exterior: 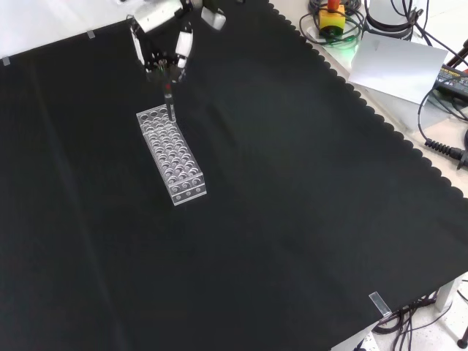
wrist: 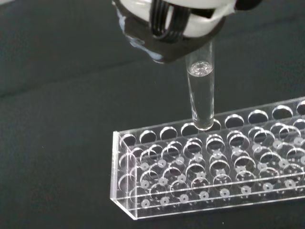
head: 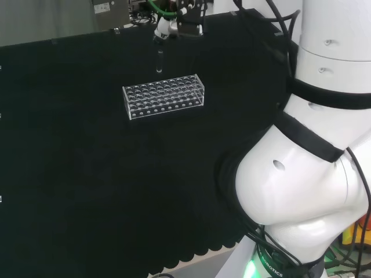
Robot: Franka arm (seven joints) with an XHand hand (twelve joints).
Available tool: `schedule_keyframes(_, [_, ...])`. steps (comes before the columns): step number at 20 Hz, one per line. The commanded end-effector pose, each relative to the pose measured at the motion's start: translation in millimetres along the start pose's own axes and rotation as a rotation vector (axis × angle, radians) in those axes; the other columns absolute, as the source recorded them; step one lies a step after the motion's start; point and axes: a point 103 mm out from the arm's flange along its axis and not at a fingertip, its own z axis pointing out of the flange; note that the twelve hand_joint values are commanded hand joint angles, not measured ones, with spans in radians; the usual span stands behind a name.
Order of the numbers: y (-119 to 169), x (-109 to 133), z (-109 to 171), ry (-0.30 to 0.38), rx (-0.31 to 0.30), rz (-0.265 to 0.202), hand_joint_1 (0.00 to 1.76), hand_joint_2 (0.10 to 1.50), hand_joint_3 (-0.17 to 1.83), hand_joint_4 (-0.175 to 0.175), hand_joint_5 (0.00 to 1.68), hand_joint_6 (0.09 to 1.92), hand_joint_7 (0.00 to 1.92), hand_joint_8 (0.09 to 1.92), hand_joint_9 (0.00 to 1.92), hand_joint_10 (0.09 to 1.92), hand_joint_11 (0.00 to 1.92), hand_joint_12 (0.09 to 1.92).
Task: Shake the test tube.
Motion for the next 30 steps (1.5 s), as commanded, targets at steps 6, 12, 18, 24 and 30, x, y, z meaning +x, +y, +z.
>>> schedule_keyframes(6, [-33.3, 18.8, -35.9, -0.037, -0.044, -0.058, 1.43, 0.89, 0.08, -0.175, 1.44, 0.17, 1.83, 0.23, 1.46, 0.2, 1.25, 0.88])
schedule_keyframes(12, [-40.5, 76.6, -29.5, -0.002, -0.045, -0.12, 1.43, 0.88, 0.09, -0.175, 1.45, 0.16, 1.84, 0.23, 1.46, 0.2, 1.25, 0.88])
schedule_keyframes(18, [-50.7, 110.7, -31.8, 0.009, -0.055, -0.173, 1.43, 0.88, 0.09, -0.175, 1.45, 0.16, 1.84, 0.23, 1.46, 0.19, 1.25, 0.88])
schedule_keyframes(24, [-54.1, 92.5, -36.3, -0.035, -0.067, -0.112, 1.43, 0.87, 0.1, -0.175, 1.45, 0.15, 1.84, 0.22, 1.46, 0.19, 1.25, 0.88])
schedule_keyframes(30, [-63.8, 3.1, -47.2, -0.107, -0.08, 0.046, 1.43, 0.87, 0.11, -0.175, 1.45, 0.15, 1.84, 0.22, 1.47, 0.19, 1.25, 0.88])
